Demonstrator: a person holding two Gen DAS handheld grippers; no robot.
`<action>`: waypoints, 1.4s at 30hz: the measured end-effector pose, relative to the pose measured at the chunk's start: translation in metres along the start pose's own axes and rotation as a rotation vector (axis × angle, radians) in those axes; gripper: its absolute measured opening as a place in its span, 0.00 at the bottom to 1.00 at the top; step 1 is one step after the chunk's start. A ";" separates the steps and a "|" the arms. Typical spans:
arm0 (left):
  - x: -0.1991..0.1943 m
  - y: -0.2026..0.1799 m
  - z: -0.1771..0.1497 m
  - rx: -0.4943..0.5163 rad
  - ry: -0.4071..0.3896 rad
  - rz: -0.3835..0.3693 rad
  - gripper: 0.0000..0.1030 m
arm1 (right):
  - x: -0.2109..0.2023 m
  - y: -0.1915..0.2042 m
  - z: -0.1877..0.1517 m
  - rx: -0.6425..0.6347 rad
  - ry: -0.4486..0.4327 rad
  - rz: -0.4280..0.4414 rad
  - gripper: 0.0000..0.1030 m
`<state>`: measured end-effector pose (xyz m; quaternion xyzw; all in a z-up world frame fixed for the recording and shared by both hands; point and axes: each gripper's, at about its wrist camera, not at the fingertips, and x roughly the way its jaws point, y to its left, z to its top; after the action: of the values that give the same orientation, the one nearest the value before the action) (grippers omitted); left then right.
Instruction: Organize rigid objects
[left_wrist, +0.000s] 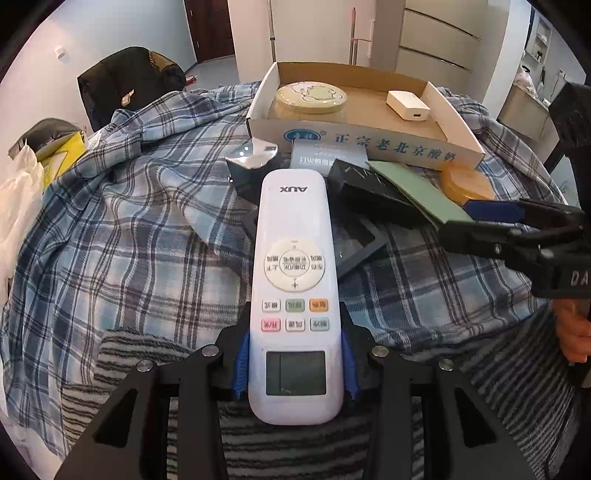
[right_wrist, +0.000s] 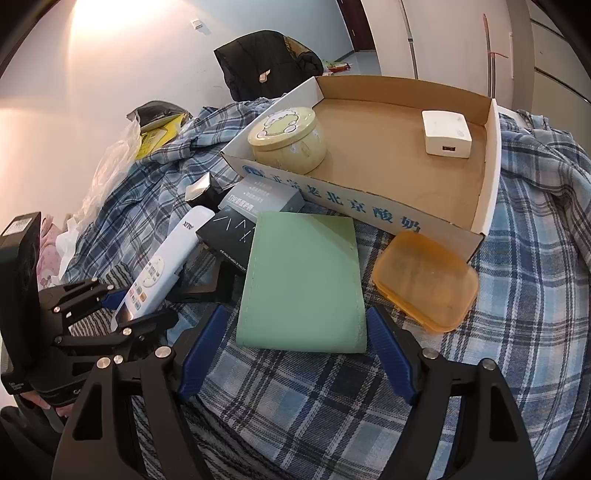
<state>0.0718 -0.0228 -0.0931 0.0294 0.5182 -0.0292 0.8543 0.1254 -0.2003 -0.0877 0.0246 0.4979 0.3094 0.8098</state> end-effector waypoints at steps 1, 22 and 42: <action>0.001 0.001 0.002 -0.002 0.005 0.007 0.46 | 0.000 0.000 0.000 -0.002 -0.001 0.000 0.75; -0.030 -0.001 0.001 0.010 -0.077 -0.057 0.41 | -0.001 0.001 0.000 -0.006 -0.008 0.015 0.75; -0.072 0.007 0.010 -0.025 -0.205 -0.069 0.41 | -0.026 0.011 -0.008 -0.024 -0.052 -0.030 0.67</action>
<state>0.0475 -0.0157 -0.0246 -0.0021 0.4290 -0.0549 0.9016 0.1051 -0.2073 -0.0670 0.0156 0.4731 0.3024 0.8273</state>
